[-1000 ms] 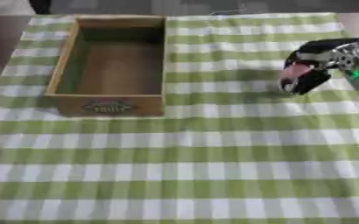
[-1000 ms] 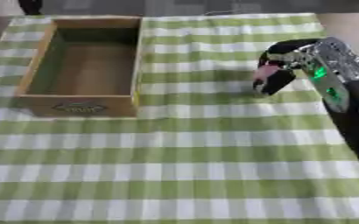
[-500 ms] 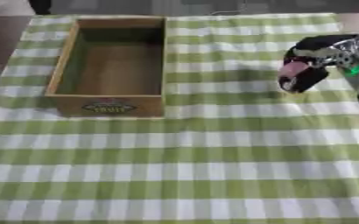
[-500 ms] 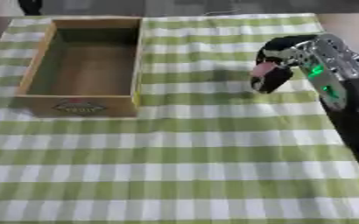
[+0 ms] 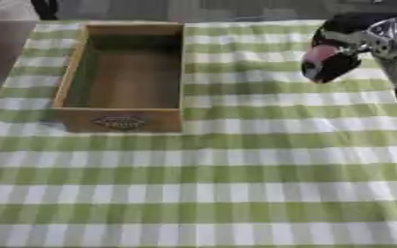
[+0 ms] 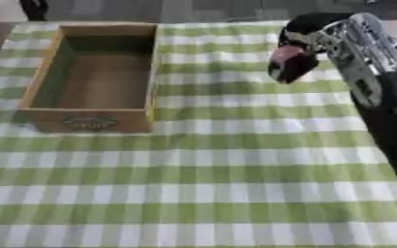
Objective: Pick up objects on the table and place them in the box.
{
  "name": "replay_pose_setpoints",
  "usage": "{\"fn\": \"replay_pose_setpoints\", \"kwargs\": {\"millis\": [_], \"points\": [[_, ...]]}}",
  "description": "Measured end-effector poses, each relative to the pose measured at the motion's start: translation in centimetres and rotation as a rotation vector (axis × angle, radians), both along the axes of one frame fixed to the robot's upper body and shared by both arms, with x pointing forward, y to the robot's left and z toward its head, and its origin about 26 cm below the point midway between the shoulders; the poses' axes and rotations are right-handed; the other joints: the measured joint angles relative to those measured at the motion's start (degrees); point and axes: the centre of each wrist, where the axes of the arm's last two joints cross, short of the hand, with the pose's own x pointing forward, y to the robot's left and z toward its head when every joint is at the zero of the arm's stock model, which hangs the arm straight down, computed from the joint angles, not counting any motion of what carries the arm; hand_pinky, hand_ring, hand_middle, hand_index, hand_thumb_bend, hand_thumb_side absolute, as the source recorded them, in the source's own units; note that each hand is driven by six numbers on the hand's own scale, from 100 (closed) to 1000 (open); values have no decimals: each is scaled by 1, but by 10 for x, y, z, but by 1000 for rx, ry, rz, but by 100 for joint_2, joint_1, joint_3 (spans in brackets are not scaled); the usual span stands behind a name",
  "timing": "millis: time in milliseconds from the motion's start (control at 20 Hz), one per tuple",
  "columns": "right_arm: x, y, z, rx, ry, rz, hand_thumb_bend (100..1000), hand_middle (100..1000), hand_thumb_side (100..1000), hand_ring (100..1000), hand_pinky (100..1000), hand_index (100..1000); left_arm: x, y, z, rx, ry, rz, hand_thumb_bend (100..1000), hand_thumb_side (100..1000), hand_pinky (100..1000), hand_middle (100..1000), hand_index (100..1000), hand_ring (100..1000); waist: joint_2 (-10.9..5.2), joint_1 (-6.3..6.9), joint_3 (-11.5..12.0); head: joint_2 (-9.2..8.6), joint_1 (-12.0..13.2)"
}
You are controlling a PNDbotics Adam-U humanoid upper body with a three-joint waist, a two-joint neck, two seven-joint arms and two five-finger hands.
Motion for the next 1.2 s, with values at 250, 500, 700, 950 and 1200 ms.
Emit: {"fn": "replay_pose_setpoints", "kwargs": {"millis": [250,500,700,950,1200], "points": [[-1,34,22,-45,-70,96,100,467,499,658,679,654,0,0,0,1,4,-2,100,966,610,572,862,494,-24,-16,41,-1,-13],[-2,71,31,-75,-115,199,100,440,484,669,686,679,0,0,0,1,5,-4,100,967,610,570,862,493,-24,-25,95,-23,-45],[-2,98,37,-89,-149,266,100,435,477,665,684,673,0,0,0,1,7,-7,100,967,610,568,862,493,-24,-26,118,-54,-61],[-7,136,45,-100,-205,353,100,433,476,649,685,668,0,0,0,-3,7,-14,100,965,610,567,861,493,-23,-17,190,-55,-115],[-9,173,42,-79,-239,425,100,429,479,643,688,664,1,-3,0,-8,7,-26,100,963,610,566,861,493,-23,6,294,-58,-180]]}}
